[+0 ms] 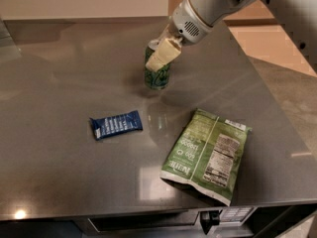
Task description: Move green can near rxbar blueberry
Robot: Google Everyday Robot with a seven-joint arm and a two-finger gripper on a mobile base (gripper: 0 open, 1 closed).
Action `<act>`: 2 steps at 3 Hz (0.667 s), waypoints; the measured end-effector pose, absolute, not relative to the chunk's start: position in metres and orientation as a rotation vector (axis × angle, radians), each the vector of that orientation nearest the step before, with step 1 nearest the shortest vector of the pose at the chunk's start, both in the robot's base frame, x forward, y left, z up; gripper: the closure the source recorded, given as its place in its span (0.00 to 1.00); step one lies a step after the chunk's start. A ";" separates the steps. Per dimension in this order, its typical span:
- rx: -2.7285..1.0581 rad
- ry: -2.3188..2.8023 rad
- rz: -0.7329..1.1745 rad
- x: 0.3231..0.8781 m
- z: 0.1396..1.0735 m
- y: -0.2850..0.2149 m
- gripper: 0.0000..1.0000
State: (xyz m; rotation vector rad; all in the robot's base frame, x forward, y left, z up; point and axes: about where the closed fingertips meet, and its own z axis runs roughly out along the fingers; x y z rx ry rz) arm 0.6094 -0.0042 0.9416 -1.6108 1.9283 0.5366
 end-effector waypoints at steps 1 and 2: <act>-1.704 1.884 0.582 0.587 0.929 0.016 1.00; -1.766 1.851 0.629 0.569 0.920 0.028 1.00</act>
Offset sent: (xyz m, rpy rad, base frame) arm -0.0615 0.0423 -0.0309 -0.0010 0.0638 0.2106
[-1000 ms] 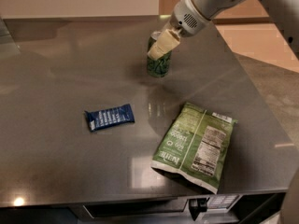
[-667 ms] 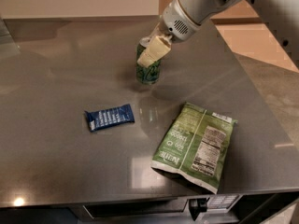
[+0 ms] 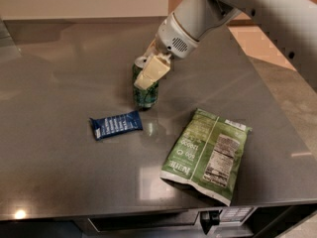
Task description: Move green can near rxbar blueberry
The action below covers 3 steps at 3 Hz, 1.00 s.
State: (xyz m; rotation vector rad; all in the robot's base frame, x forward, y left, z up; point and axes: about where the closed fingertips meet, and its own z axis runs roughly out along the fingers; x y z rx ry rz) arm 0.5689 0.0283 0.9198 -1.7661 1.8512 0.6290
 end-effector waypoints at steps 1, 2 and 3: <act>-1.787 1.832 0.644 0.560 0.912 0.034 0.84; -1.791 1.831 0.643 0.559 0.906 0.035 0.60; -1.791 1.839 0.633 0.562 0.900 0.034 0.37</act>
Offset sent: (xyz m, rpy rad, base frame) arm -0.0100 0.0041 -0.0200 0.0015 -0.0025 0.0205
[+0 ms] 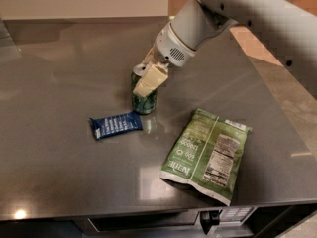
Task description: Move green can near rxbar blueberry
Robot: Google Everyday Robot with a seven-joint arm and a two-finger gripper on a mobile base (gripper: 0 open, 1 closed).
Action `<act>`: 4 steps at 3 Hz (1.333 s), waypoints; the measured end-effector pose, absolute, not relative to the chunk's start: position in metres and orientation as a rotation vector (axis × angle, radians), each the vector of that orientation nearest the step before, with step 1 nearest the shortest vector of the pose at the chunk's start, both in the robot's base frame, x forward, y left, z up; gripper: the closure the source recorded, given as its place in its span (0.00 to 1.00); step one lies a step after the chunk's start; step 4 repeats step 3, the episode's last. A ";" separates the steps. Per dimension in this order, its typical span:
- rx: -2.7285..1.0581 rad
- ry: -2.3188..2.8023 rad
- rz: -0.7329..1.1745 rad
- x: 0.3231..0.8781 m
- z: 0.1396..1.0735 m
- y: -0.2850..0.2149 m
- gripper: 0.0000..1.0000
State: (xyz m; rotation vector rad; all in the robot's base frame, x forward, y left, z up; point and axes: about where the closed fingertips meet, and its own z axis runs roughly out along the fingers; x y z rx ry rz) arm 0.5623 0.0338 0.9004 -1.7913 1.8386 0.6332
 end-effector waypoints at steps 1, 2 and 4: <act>-1.795 1.837 0.636 0.562 0.900 0.036 0.13; -1.798 1.836 0.638 0.561 0.899 0.037 0.00; -1.798 1.836 0.638 0.561 0.899 0.037 0.00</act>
Offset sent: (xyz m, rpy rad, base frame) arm -0.0005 0.0015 -0.0006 -0.0001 0.0011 0.0028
